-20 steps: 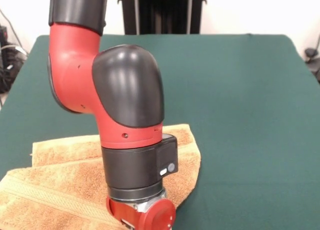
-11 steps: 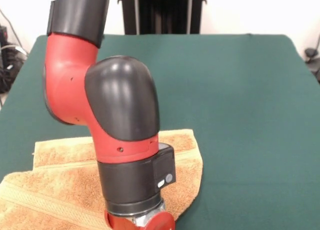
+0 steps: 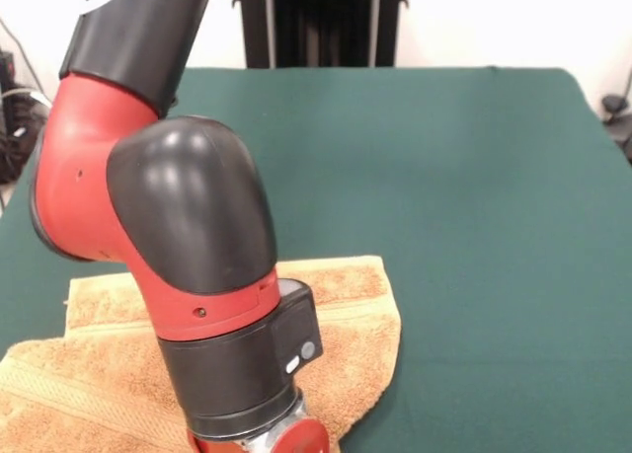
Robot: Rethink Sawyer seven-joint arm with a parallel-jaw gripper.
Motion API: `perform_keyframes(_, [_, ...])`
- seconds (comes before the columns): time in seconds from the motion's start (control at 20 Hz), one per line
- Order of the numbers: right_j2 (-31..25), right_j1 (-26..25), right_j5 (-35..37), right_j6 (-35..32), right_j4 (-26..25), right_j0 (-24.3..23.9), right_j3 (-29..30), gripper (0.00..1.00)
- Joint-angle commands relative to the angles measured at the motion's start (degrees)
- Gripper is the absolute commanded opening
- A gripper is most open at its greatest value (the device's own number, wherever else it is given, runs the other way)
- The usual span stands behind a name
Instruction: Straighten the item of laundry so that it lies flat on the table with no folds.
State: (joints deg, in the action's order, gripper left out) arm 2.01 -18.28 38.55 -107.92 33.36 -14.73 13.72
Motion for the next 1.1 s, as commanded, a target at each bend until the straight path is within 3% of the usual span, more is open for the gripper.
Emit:
perform_keyframes(0.05, [8.28, -9.44, 9.51, -14.34, 4.69, 1.03, -0.94, 0.0])
perform_keyframes(0.35, [22.65, -11.69, 22.39, -17.53, 16.46, -0.14, -4.96, 0.0])
perform_keyframes(0.5, [33.45, -15.6, 25.12, -18.01, 27.82, -2.05, -7.61, 0.0])
perform_keyframes(0.6, [43.19, -18.89, 29.66, -16.96, 38.55, -4.54, -9.69, 0.0])
perform_keyframes(0.75, [60.53, -22.51, 33.84, -10.34, 53.9, -9.47, -12.92, 0.0])
perform_keyframes(0.95, [78.88, -23.93, 31.44, -2.09, 66.8, -14.48, -15.19, 0.0])
perform_keyframes(1.1, [89.91, -23.89, 31.05, -1.01, 75.15, -17.08, -15.9, 0.0])
